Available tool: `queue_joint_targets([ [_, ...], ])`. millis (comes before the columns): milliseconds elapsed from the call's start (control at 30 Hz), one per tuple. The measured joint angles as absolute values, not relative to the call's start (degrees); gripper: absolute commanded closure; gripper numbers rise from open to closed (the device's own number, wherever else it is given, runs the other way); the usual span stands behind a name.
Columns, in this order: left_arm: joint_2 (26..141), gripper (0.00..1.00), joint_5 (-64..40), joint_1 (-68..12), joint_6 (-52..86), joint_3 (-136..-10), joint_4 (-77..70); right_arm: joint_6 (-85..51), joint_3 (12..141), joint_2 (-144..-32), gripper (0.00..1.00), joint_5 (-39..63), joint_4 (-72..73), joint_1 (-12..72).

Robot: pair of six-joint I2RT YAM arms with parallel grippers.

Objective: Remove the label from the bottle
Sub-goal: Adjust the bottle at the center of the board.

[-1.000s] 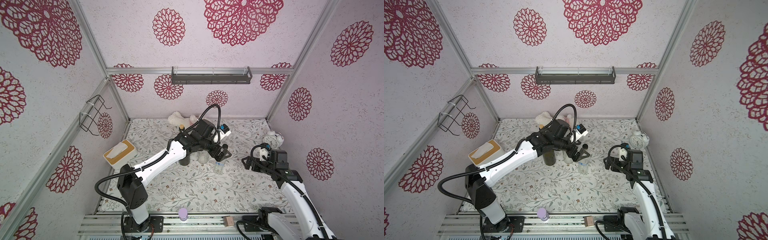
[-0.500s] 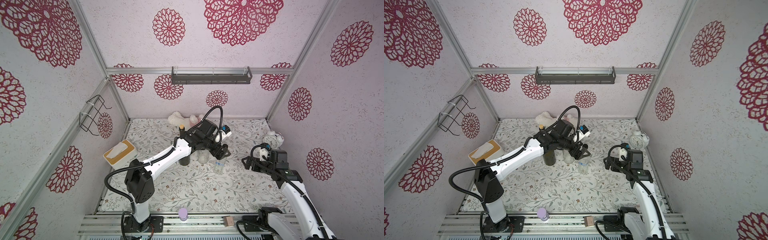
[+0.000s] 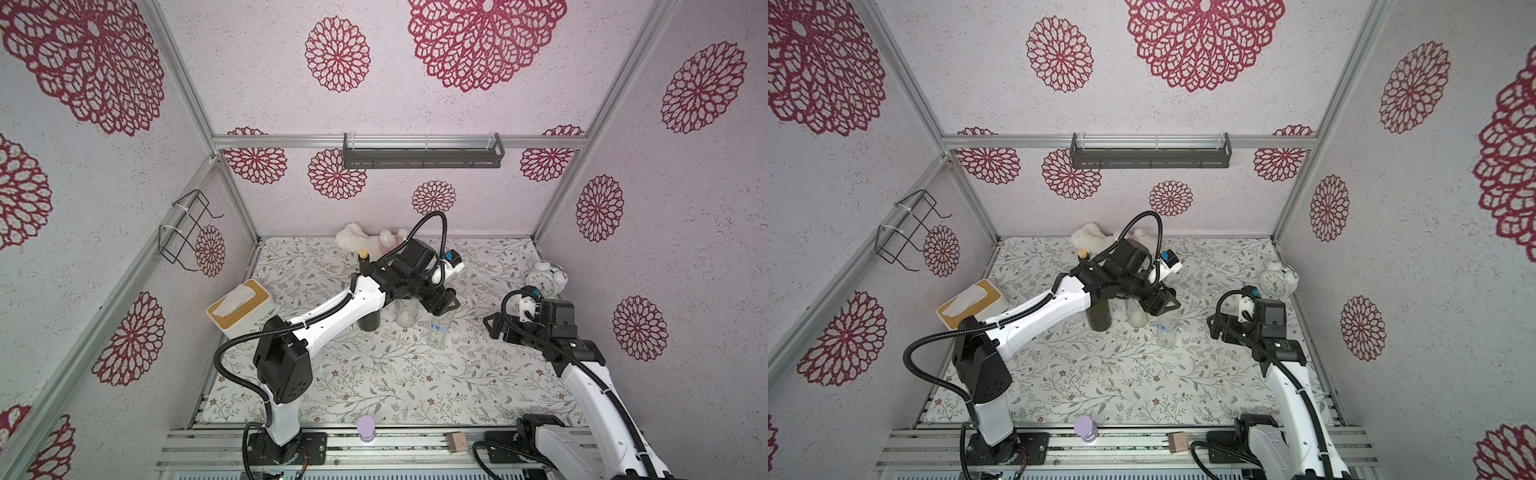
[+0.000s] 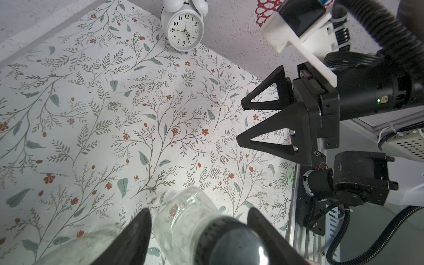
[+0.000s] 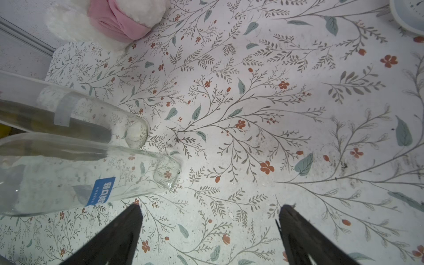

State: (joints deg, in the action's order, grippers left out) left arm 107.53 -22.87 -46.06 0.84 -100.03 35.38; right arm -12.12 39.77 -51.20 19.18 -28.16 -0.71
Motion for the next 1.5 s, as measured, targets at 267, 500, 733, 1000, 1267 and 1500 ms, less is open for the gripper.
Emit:
queue_joint_targets([
  [267,107.7,0.52,-23.0,-46.1,1.0,-100.0,35.0,-12.1,39.8,-51.2,0.04,19.2,-28.2,-0.7],
  [500,107.7,0.64,-21.7,-46.1,0.6,-100.1,34.2,-12.1,39.8,-51.2,0.04,19.2,-28.2,-0.7],
  [733,107.7,0.72,-19.8,-46.1,1.1,-100.3,33.8,-12.1,39.8,-51.2,0.04,19.0,-28.2,-0.7],
  [1000,107.7,0.77,-8.7,-48.9,6.8,-103.4,36.5,-12.1,40.5,-51.2,0.05,18.1,-28.9,-0.7],
  [1267,108.9,0.77,13.3,-55.0,17.0,-111.5,41.5,-11.7,42.4,-51.2,0.04,18.0,-29.3,-0.7],
  [1500,111.5,0.77,19.7,-57.4,24.0,-112.2,43.5,-11.6,42.4,-51.2,0.04,17.9,-29.3,-0.7],
])
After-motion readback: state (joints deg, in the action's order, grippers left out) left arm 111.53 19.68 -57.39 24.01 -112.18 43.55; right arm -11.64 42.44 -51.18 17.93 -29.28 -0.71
